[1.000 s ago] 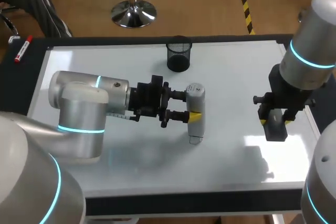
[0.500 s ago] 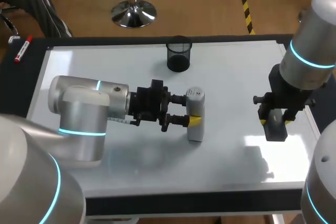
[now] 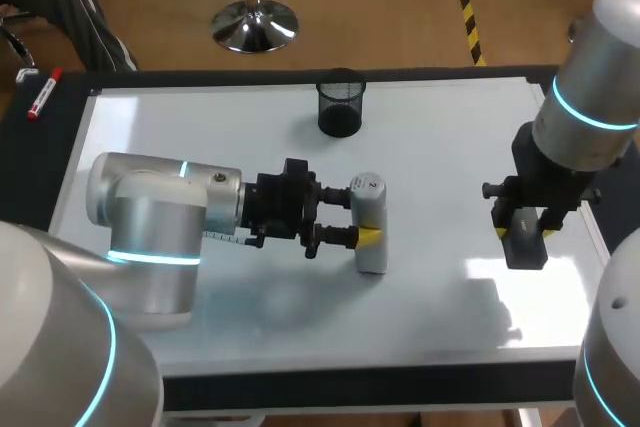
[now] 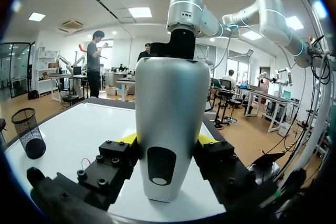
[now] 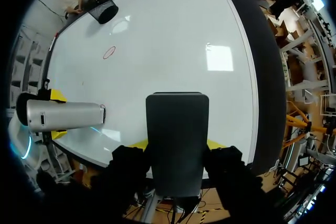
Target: Pick up the inspection probe, press it on each red-marked spot on the whiteboard one by one, put down the probe, pick up the eraser, and wipe off all the red marks.
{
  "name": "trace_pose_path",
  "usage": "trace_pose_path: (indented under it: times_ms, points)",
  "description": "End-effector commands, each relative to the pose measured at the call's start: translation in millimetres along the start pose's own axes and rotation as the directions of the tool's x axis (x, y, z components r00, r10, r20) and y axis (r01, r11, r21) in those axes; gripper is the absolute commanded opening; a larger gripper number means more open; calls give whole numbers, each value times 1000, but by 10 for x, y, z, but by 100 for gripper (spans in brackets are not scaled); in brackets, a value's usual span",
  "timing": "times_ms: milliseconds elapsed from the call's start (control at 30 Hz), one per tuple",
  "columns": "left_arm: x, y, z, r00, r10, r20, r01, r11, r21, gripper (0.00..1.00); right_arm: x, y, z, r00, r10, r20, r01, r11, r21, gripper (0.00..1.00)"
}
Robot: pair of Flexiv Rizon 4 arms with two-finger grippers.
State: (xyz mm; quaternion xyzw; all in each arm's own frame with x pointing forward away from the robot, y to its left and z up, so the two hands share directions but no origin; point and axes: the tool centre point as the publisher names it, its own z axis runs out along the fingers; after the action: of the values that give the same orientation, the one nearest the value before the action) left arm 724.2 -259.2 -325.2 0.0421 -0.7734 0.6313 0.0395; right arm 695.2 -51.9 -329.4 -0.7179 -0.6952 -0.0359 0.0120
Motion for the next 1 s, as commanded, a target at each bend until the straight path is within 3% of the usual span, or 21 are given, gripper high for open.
trace_pose_path:
  times_ms: [33, 300, 633, 1000]
  points:
    - [4, 125, 118, 1000, -6, 0, 6, 1000, -14, 0, -12, -3, -3, 1000, -1, -3, 1, 1000, 0, 0]
    - [8, 163, 186, 1000, -1, 3, 1, 999, -51, 0, -12, -3, -3, 1000, -1, -3, 1, 1000, 0, 0]
    - [112, 225, 156, 998, 6, 62, -3, 999, -51, 0, -12, -3, -3, 1000, -1, -3, 1, 1000, 0, 0]
    - [125, 251, 131, 997, -3, 75, 6, 999, -40, 0, -12, -3, -3, 1000, -1, -3, 1, 1000, 0, 0]
